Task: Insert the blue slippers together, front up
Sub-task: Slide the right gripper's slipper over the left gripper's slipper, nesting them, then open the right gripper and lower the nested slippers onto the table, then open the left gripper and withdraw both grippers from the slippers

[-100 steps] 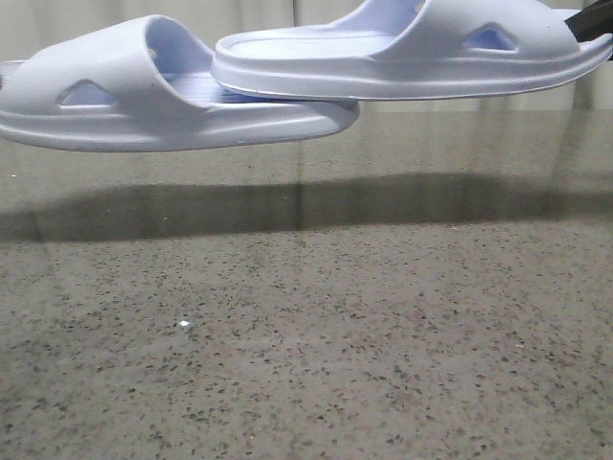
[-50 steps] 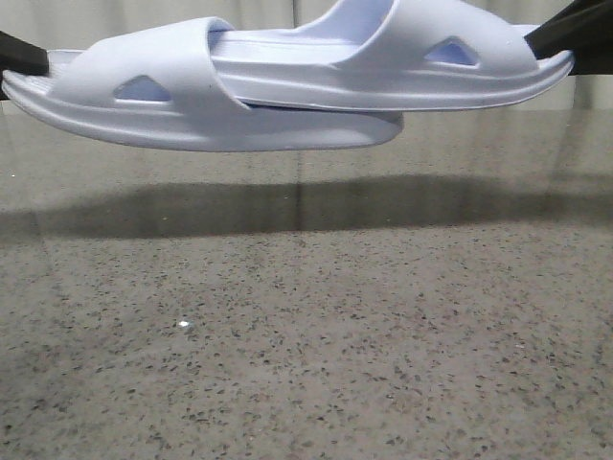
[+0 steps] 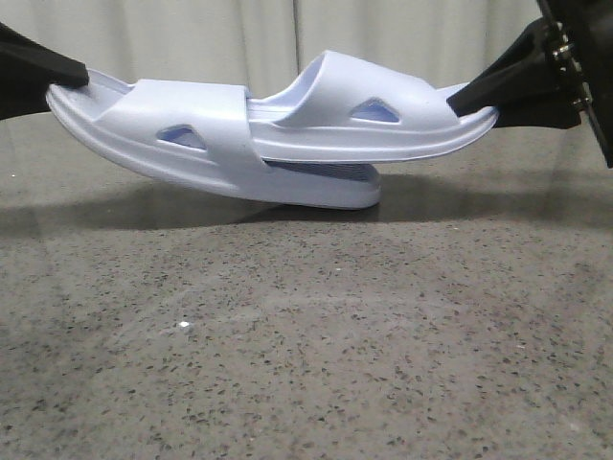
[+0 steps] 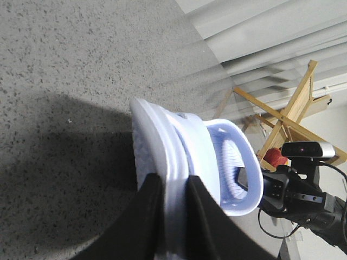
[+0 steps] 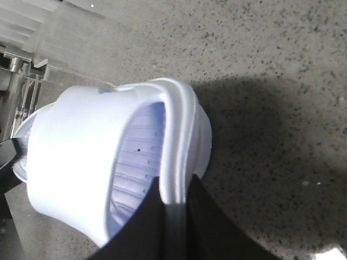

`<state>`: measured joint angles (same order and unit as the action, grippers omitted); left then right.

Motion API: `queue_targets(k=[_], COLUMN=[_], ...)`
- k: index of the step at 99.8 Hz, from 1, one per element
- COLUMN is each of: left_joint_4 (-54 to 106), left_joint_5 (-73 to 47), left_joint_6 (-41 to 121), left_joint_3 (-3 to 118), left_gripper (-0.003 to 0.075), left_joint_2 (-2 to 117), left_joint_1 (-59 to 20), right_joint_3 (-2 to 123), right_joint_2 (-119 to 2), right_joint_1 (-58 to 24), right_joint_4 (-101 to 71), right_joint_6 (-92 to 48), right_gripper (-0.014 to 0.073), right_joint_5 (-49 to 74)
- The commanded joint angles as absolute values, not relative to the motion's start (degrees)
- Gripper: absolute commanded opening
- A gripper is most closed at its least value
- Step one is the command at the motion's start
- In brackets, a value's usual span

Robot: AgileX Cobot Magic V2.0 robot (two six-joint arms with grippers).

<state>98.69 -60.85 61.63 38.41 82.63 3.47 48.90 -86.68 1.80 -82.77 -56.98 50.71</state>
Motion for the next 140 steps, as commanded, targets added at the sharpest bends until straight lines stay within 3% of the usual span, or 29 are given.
queue_targets(k=[1,16,23,35,42,80,121,131,140], left_joint_4=[102.1,102.4,102.5,102.0,101.9,102.2,102.1,100.8,100.6], left_joint_5=[-72.6,-72.6,-72.6,-72.6,-72.6,-67.9,-58.1,-57.6,-57.2], left_joint_6=[62.3,62.5,62.7,62.8,62.8,64.6,68.7,72.3,74.1], left_joint_3=[40.0,40.0,40.0,40.0,40.0,40.0,40.0,40.0,40.0], left_gripper=[0.0015,0.0015,0.0015,0.0015,0.0015,0.0015,0.0024,0.0098,0.0244], left_joint_2=[81.5,81.5,81.5,81.5,81.5,82.3,86.0,86.1,86.1], left_joint_1=[1.3,1.7,2.4,4.4,5.7,6.3,4.1,4.1,4.1], right_joint_3=[50.5,51.1,51.1,51.1,51.1,51.1,51.1,51.1,51.1], right_joint_2=[-85.6,-85.6,-85.5,-85.5,-85.5,-85.5,-85.5,-85.5,-85.5], right_joint_1=[-0.6,-0.6,0.3,3.5,6.3,21.1,21.6,21.6,21.6], right_joint_4=[-86.7,-86.4,-85.5,-84.1,-84.1,-86.7,-86.8,-86.8,-86.8], right_joint_6=[-58.4,-58.7,-59.1,-59.1,-59.1,-59.1,-59.1,-59.1,-59.1], right_gripper=[-0.0106,-0.0084,-0.0001,0.0213,0.0270,0.0269,0.0267,0.0266,0.0266], right_joint_5=[59.4,59.3,59.9,62.3,64.8,74.5,74.4,74.4,74.4])
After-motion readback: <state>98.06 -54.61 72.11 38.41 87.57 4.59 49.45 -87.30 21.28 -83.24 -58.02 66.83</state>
